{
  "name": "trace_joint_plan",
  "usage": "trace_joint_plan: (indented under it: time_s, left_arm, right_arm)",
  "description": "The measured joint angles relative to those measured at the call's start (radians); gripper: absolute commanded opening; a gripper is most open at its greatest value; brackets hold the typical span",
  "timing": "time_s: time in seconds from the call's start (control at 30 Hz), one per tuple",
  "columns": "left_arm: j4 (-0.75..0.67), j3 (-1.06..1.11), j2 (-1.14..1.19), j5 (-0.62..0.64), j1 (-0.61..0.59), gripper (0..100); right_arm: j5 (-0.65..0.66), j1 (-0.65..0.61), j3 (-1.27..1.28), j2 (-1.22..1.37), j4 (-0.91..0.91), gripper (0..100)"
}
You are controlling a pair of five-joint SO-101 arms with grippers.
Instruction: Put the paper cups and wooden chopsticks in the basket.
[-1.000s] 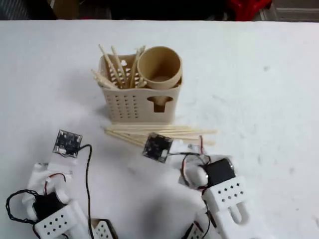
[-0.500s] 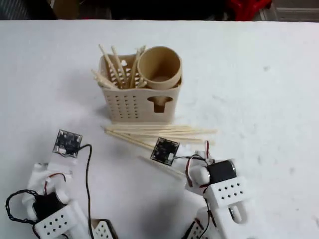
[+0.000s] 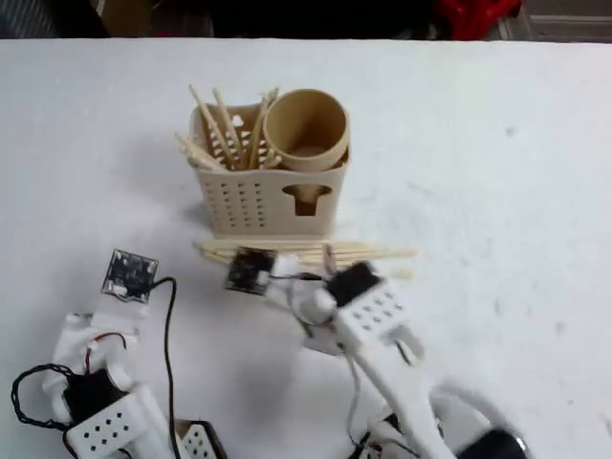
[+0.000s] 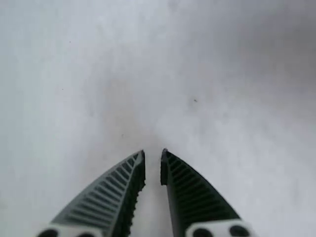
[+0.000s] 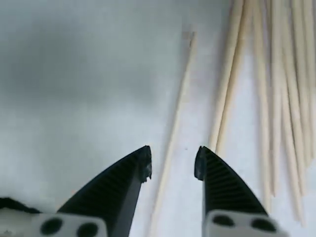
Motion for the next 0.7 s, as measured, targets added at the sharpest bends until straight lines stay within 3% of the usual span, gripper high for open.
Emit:
trace_joint_plan:
  time_s: [0.23, 0.5, 0.7]
  left_arm:
    - [0.000, 0.000, 0.000, 0.000, 0.000, 8]
    - [0.000, 0.000, 0.000, 0.000, 0.000, 8]
    - [0.000, 0.000, 0.000, 0.000, 0.000, 8]
  right_arm:
    - [-0.054, -0.008, -0.092, 0.350, -0.199, 18.6]
    - [-0.055, -0.006, -0.115, 0.434, -0.255, 14.2]
    - [-0.055, -0.003, -0.138, 0.463, -0.267, 1.2]
